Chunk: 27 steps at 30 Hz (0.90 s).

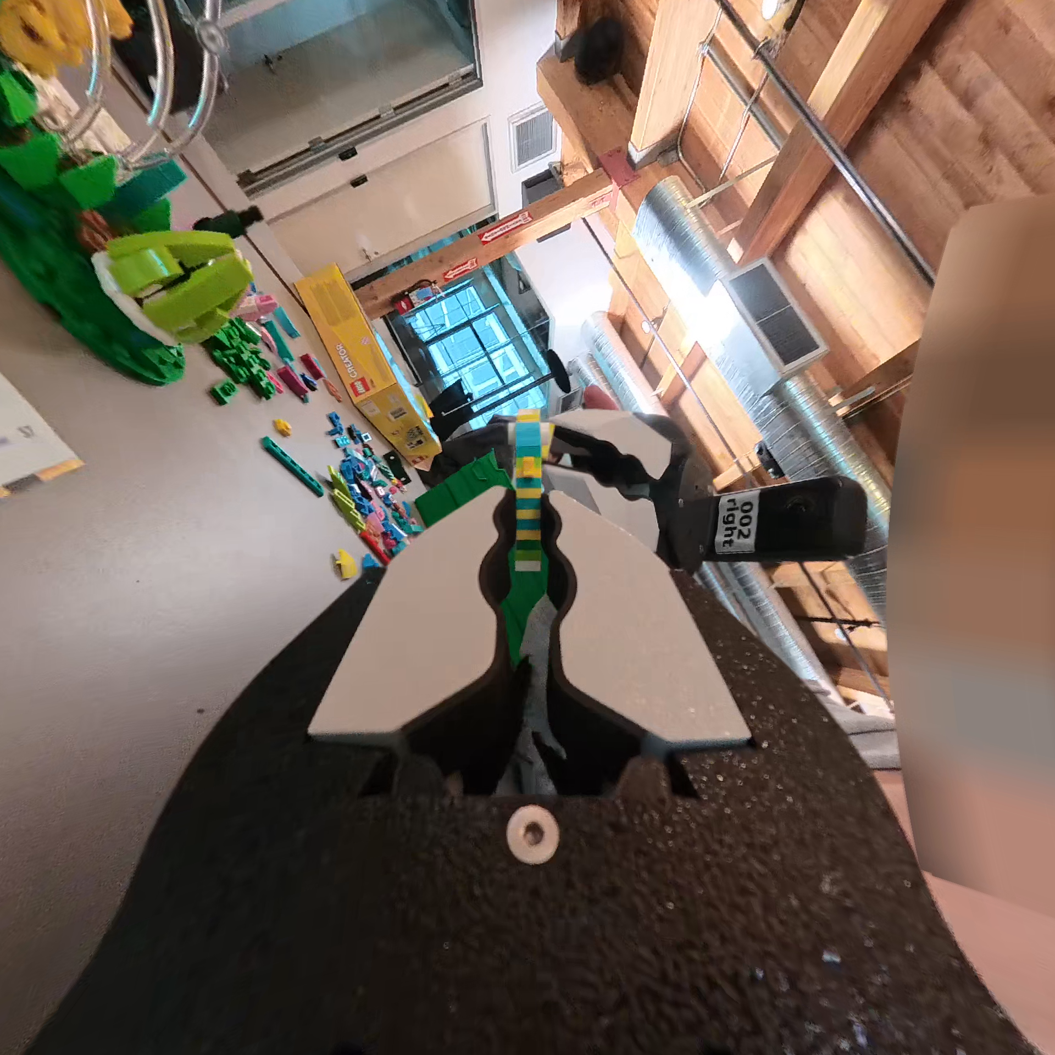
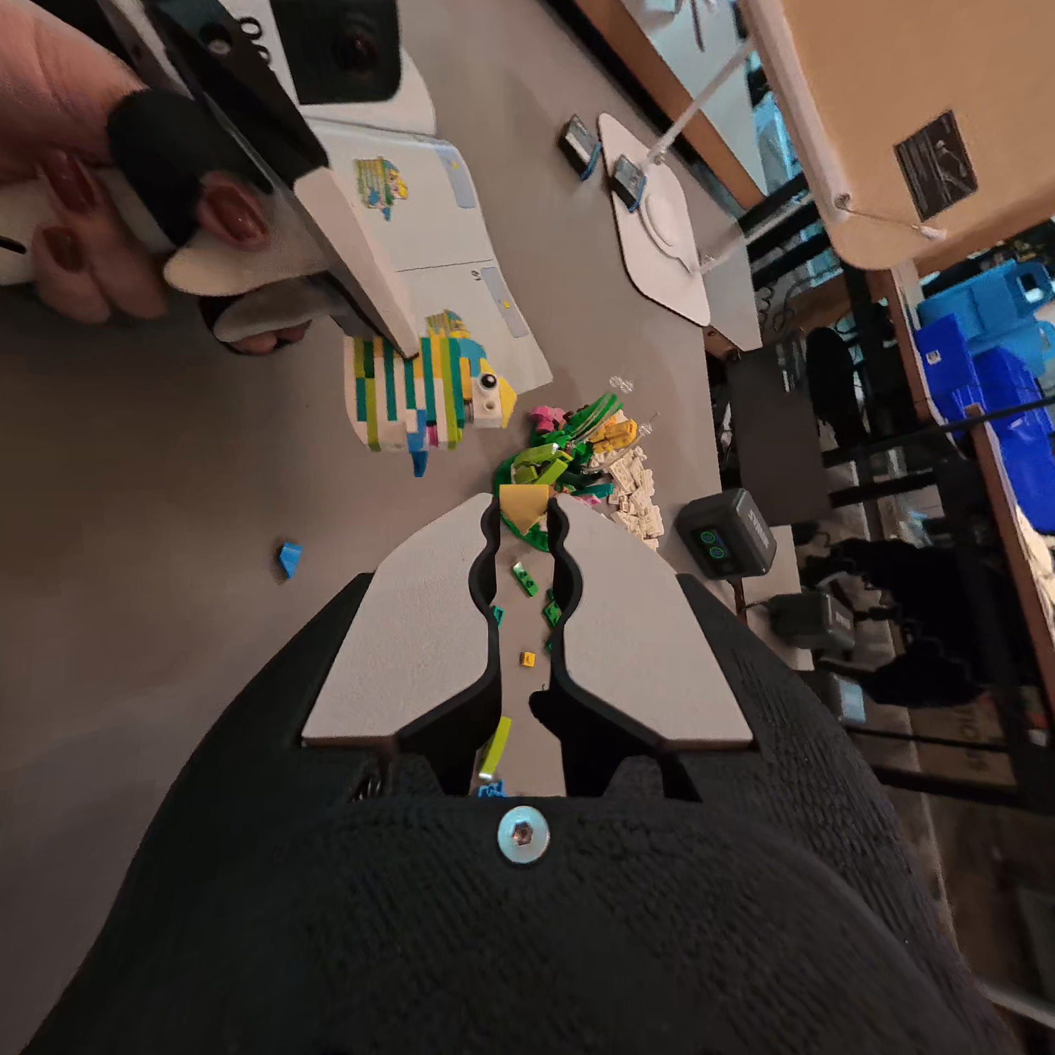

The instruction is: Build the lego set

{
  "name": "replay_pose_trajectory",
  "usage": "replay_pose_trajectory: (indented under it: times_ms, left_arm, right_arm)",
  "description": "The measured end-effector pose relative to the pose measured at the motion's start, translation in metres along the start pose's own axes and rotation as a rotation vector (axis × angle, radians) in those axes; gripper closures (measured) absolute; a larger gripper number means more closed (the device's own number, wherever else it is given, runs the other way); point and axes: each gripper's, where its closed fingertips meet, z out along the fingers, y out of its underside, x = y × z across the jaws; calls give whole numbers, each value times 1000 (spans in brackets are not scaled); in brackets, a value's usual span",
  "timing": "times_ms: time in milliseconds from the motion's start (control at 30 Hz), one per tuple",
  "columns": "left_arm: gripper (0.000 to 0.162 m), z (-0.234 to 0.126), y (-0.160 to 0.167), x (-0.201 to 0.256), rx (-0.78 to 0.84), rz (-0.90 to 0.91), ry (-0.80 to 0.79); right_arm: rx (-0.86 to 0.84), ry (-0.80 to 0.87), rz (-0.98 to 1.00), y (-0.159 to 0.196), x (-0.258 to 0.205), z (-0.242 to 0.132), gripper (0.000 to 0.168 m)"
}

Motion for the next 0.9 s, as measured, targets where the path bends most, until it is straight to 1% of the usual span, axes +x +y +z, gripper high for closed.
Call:
replay_pose_trajectory:
  times_ms: [33, 133, 200, 400, 533, 733, 900]
  left_arm:
    - [155, 0, -1, 0, 18, -12, 5]
    - [154, -2, -4, -3, 72, -70, 9]
    - [155, -4, -3, -7, 84, -106, 4]
    - [154, -4, 0, -12, 105, -106, -37]
    - [155, -2, 7, -16, 69, -135, -60]
    - [154, 0, 15, -24, 20, -133, -109]
    - [154, 1, 17, -28, 9, -132, -130]
  right_arm:
    - [-6, -20, -17, -2, -2, -1, 154]
    - [-15, -90, -31, -8, -5, -1, 154]
    - [-16, -126, -4, -11, -5, 1, 154]
    - [-39, -192, 17, -13, -8, 12, 154]
    - [-64, -250, 37, -6, -16, 19, 154]
    - [-96, -292, 54, 0, -25, 26, 154]
    - [-145, -308, 65, 8, -29, 30, 154]
